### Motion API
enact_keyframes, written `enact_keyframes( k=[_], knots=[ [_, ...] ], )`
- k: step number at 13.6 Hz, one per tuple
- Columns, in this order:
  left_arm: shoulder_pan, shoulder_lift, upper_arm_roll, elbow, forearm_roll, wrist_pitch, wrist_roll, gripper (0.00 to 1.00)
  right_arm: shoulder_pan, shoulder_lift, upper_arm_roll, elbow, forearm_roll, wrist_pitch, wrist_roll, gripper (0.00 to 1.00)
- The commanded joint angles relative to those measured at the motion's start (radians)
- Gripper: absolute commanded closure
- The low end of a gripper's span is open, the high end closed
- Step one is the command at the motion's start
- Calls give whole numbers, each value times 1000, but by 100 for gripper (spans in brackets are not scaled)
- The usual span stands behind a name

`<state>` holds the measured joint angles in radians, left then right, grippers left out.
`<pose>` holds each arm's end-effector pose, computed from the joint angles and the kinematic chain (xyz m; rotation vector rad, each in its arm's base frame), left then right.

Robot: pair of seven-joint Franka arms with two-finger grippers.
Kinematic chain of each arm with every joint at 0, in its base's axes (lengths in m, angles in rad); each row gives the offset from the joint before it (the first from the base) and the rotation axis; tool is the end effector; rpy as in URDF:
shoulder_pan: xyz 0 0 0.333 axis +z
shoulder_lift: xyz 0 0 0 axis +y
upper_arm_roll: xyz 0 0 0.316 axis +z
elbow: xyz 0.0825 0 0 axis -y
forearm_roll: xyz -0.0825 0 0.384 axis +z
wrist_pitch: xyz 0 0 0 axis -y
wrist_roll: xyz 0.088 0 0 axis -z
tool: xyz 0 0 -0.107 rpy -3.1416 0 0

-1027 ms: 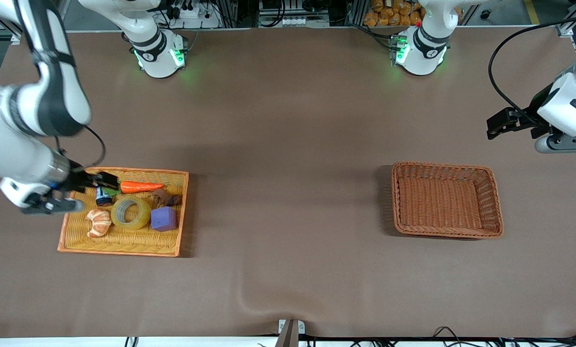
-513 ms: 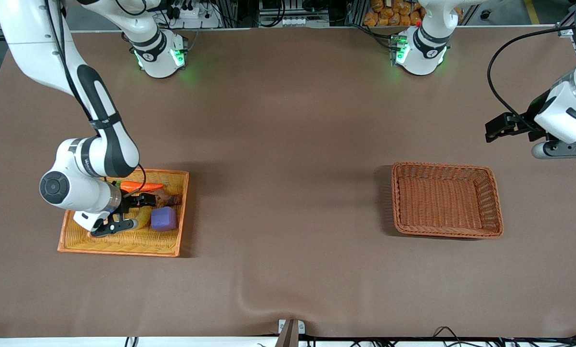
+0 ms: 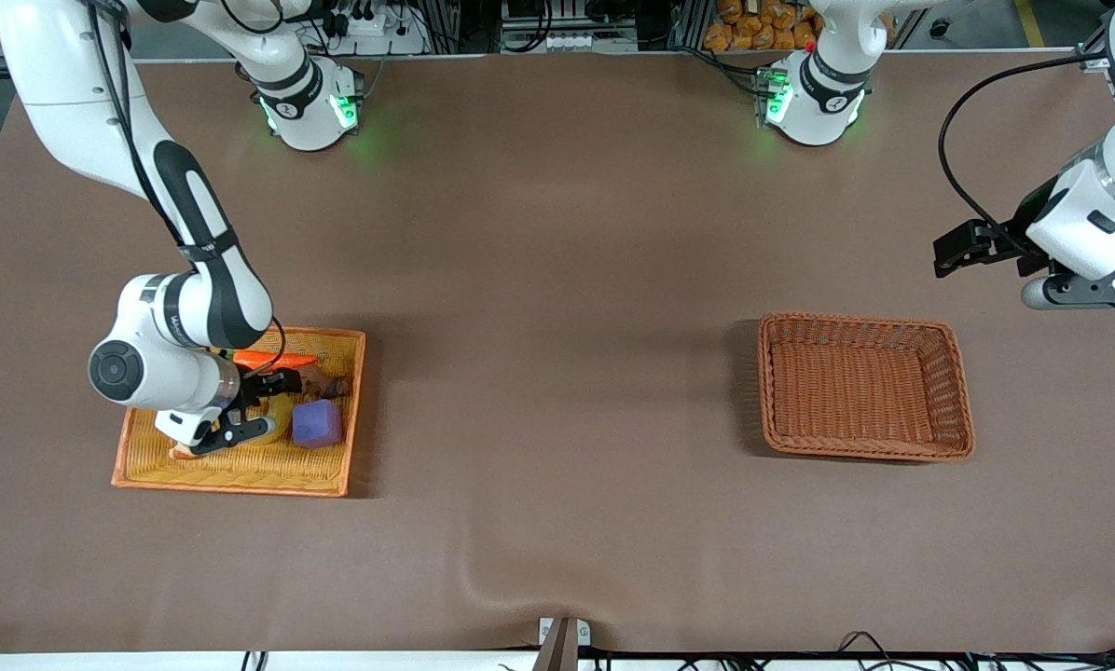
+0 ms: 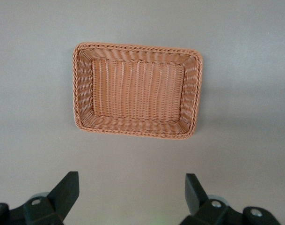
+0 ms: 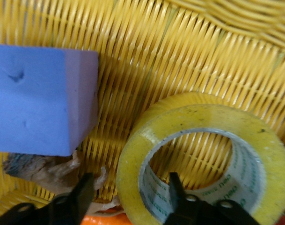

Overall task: Transfer tape with both arms
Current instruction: 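Lower the right gripper onto the tape roll and close it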

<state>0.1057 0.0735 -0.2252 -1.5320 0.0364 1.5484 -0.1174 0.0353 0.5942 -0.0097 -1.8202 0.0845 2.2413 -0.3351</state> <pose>0.5703 -0.0597 0.6004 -3.1141 0.0034 0.0818 0.6302 0.0189 0.1961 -3.0146 -0.4612 0.2479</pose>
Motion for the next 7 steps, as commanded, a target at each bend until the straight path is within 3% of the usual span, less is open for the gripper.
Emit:
enact_keyframes(
  k=[1,7],
  knots=[
    [5,-31,-3,6,-9,-5,2,0,3,-1,5,12,18,-5,-18,100],
    [11,-43,-2,10,-7,-27,2,0,23,-69,8,136,18,-208,19,100]
  ],
)
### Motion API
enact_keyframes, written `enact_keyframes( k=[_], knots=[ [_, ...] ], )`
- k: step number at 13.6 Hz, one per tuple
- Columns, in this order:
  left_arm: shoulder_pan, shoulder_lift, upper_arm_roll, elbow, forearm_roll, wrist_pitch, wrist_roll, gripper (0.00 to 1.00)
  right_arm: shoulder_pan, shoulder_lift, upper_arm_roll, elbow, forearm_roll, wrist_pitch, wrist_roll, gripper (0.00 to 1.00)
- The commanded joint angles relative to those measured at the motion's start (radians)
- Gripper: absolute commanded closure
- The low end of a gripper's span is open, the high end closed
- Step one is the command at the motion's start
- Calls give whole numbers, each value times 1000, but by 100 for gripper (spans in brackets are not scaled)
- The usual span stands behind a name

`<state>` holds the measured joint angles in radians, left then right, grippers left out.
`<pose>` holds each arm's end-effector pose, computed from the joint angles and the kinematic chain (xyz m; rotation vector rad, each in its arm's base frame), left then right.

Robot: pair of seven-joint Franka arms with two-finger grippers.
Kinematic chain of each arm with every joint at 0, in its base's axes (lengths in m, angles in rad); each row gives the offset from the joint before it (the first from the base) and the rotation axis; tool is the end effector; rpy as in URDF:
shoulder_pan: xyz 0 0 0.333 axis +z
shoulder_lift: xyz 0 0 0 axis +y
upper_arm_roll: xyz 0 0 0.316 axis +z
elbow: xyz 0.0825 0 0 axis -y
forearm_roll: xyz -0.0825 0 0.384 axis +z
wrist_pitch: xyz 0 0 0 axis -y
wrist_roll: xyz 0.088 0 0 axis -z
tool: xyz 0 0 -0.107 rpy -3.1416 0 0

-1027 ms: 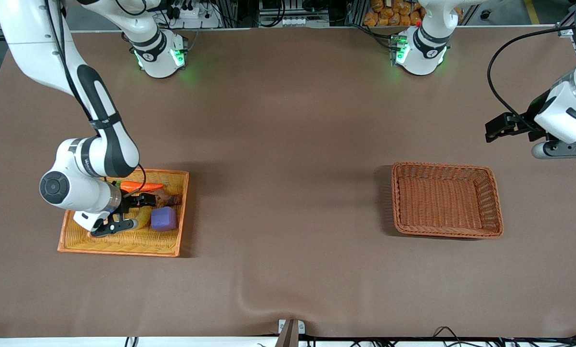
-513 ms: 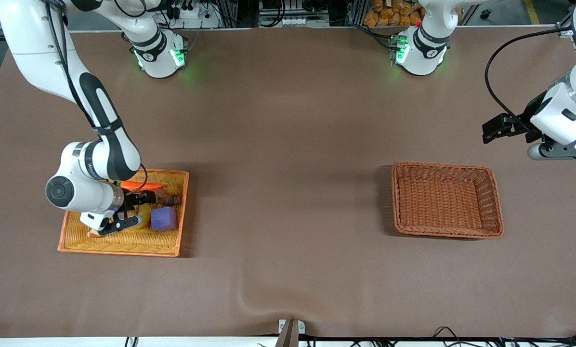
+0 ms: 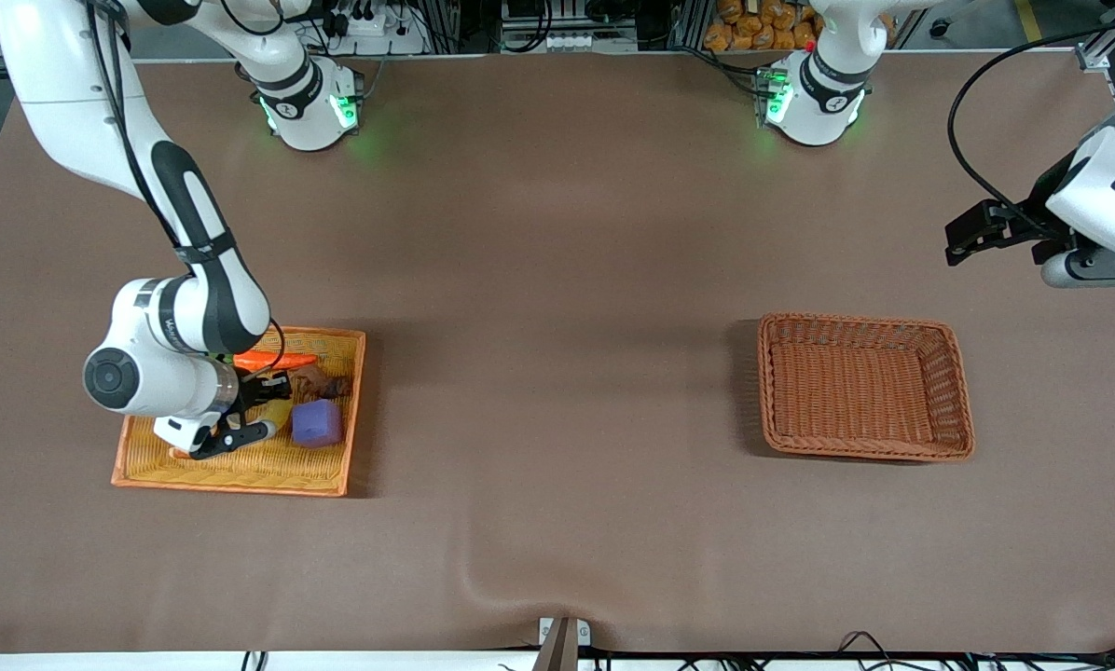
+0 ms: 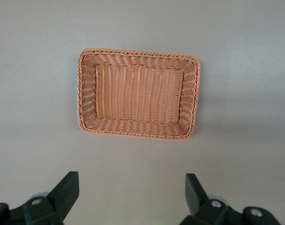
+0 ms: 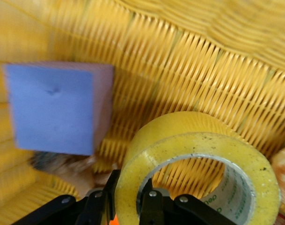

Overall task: Transfer tape with both arms
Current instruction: 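Lower the right gripper onto the tape roll and close it, then lift the tape roll and carry it toward the table middle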

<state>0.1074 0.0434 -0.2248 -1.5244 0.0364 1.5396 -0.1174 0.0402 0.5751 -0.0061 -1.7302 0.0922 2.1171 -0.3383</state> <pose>0.5614 -0.0593 0.6200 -3.1117 -0.0011 0.0370 0.6474 0.0266 0.2357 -2.9936 -0.4796 0.2663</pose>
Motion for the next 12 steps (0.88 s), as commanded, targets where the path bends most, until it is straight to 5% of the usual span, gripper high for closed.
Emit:
enact_keyframes(
  k=[1,6,9,12],
  knots=[
    [9,-11,-2,1,-7,-18,2,0,42,-61,5,91,11,-133,57,100],
    [9,-5,-4,-5,-7,-19,5,0,269,-64,5,258,14,-318,364,100],
    [9,-3,-4,-5,-7,-19,5,0,482,-44,1,273,52,-286,584,100],
    [9,-3,-4,-5,-7,-19,9,0,617,61,3,328,86,-107,801,100]
  ],
)
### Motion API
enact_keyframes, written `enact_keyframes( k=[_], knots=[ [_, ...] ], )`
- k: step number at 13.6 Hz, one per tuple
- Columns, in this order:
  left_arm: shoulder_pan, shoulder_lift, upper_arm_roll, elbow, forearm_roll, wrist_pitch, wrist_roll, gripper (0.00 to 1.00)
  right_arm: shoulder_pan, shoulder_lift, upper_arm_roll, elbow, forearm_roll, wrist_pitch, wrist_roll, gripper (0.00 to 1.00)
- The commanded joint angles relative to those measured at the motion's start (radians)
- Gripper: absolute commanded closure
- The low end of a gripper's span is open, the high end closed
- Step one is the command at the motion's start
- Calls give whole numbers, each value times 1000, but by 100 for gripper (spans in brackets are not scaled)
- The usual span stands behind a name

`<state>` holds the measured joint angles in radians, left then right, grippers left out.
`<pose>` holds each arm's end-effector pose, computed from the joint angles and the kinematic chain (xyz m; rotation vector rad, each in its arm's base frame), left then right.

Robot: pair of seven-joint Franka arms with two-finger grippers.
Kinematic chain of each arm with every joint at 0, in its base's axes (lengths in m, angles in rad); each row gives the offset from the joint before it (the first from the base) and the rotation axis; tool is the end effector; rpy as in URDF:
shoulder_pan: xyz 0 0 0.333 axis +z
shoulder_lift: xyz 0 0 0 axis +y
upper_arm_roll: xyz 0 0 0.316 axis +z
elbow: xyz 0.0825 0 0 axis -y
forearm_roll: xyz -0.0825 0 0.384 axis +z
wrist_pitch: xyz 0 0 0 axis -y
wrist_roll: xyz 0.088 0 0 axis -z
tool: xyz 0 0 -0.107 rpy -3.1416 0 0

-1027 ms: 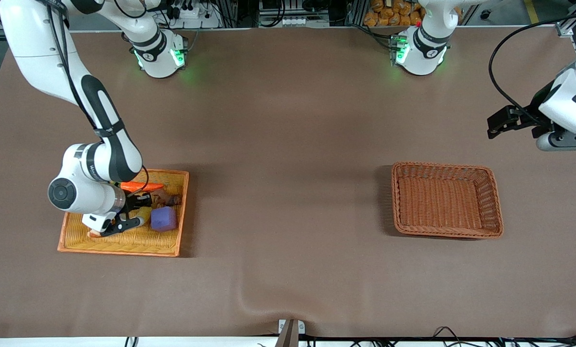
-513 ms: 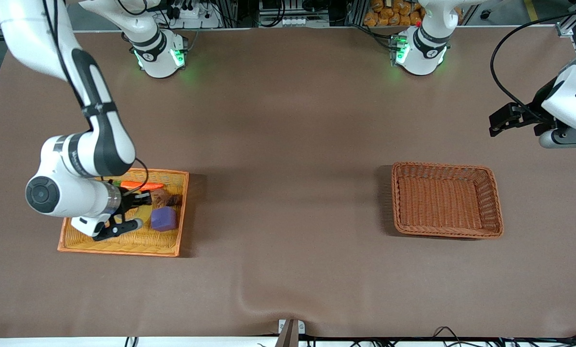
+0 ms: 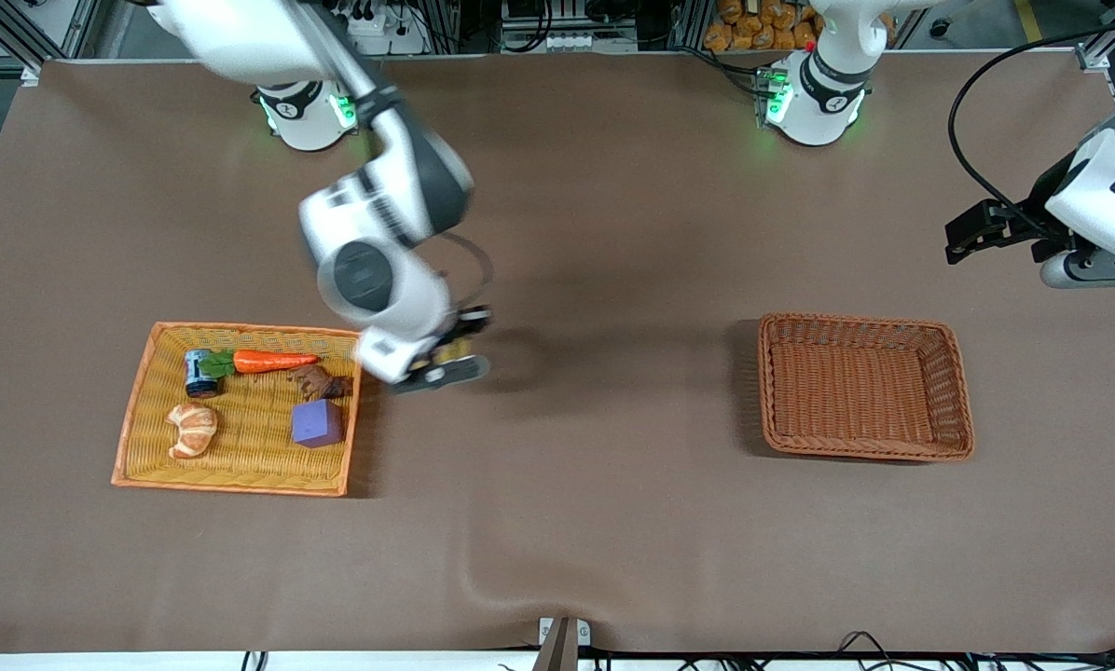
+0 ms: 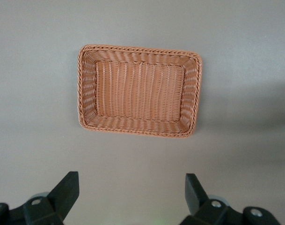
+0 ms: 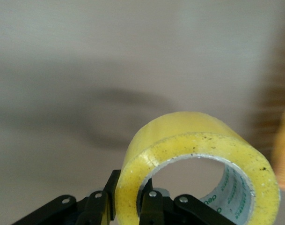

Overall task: Transfer tape with both arms
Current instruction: 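Lift the tape roll and carry it toward the table middle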

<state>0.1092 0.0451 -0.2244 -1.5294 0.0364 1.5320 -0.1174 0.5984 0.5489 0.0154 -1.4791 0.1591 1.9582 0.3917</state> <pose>0.5611 -0.0579 0.6160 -3.1101 -0.0045 0.0592 0.5647 0.4085 0.3520 -3.0250 -0.2345 0.2051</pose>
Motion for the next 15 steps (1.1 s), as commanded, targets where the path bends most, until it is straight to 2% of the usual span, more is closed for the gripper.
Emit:
enact_keyframes(
  k=[1,2,8,9,10,12,13,15],
  knots=[
    [7,-5,-4,0,-7,-12,12,0,99,150,-22,112,16,101,78,100],
    [7,-5,-4,0,-7,-12,12,0,124,196,-22,138,16,141,104,100],
    [7,-4,-4,0,-7,-12,13,0,227,330,-25,148,16,321,307,100],
    [7,-4,-4,0,-7,-12,15,0,230,329,-25,146,16,317,326,71],
    [7,-4,-4,0,-7,-12,15,0,219,318,-25,146,22,311,328,53],
    [7,-2,-4,0,-7,-12,16,0,202,292,-29,151,24,234,328,0],
    [7,-2,-4,2,-7,-12,16,0,184,269,-31,157,23,194,332,0],
    [6,-1,-4,2,-7,-10,15,0,120,162,-32,116,27,125,320,0]
  ],
)
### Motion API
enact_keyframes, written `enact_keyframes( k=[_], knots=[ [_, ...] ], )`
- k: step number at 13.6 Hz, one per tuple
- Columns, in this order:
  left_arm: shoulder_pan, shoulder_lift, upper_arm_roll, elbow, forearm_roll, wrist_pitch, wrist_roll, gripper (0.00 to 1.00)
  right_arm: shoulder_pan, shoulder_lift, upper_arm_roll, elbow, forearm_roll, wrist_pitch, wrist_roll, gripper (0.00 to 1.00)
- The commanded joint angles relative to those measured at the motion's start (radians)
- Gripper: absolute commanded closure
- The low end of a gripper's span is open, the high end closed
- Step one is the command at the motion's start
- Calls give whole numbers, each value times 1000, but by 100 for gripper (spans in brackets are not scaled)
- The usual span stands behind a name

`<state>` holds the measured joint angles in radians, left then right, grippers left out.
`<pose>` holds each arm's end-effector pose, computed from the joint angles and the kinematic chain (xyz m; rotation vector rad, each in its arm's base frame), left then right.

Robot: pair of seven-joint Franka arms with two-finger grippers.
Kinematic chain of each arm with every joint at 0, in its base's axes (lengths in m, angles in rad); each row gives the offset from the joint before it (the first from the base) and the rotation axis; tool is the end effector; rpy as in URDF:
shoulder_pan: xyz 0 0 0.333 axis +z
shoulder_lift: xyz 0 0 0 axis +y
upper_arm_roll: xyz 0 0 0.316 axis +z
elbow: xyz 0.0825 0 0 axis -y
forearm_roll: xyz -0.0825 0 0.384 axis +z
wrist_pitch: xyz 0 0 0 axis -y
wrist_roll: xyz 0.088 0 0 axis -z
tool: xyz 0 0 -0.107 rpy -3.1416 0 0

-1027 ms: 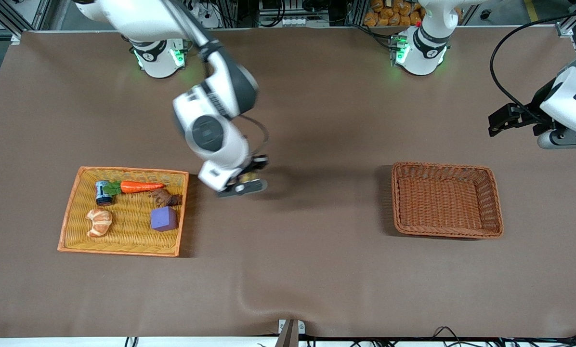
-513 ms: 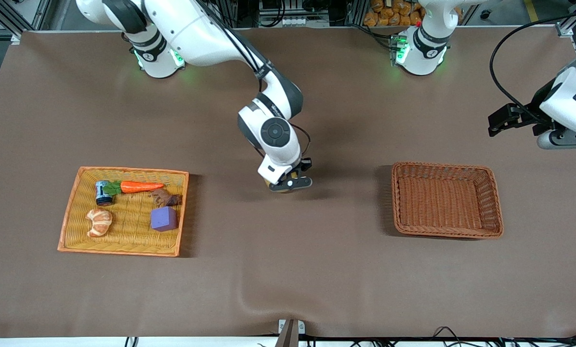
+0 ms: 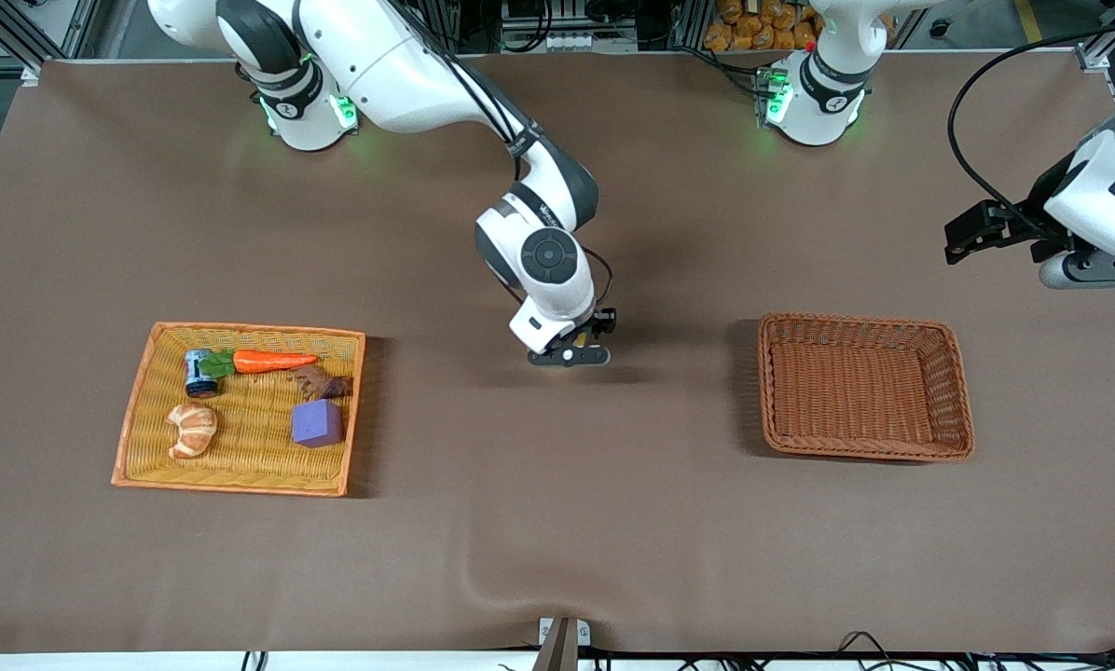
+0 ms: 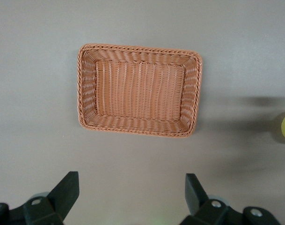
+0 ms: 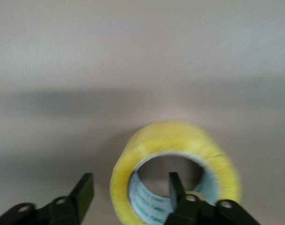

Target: Transfer tape with both arms

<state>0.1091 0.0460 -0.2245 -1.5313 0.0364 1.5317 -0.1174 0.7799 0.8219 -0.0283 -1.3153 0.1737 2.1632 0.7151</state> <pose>0.5612 -0.0580 0.6146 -3.1098 -0.0041 0.0639 0.5376 0.5186 0.2471 -3.0287 0.0748 0.0967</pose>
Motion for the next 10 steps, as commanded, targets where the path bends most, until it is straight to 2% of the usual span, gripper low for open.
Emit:
enact_keyframes(
  k=[1,3,6,10],
  knots=[
    [1,0,-4,3,-9,-10,12,0,-77,-192,4,-83,-3,-117,-6,0],
    [-6,14,-6,5,-10,-8,2,0,-132,-311,-48,-168,-29,-175,-52,0],
    [-67,69,-27,7,-13,43,-27,0,-310,-424,-50,-185,-30,-363,-187,0],
    [-231,190,-29,7,-18,181,-189,0,-551,-584,-51,-278,-31,-404,-576,0]
  ],
)
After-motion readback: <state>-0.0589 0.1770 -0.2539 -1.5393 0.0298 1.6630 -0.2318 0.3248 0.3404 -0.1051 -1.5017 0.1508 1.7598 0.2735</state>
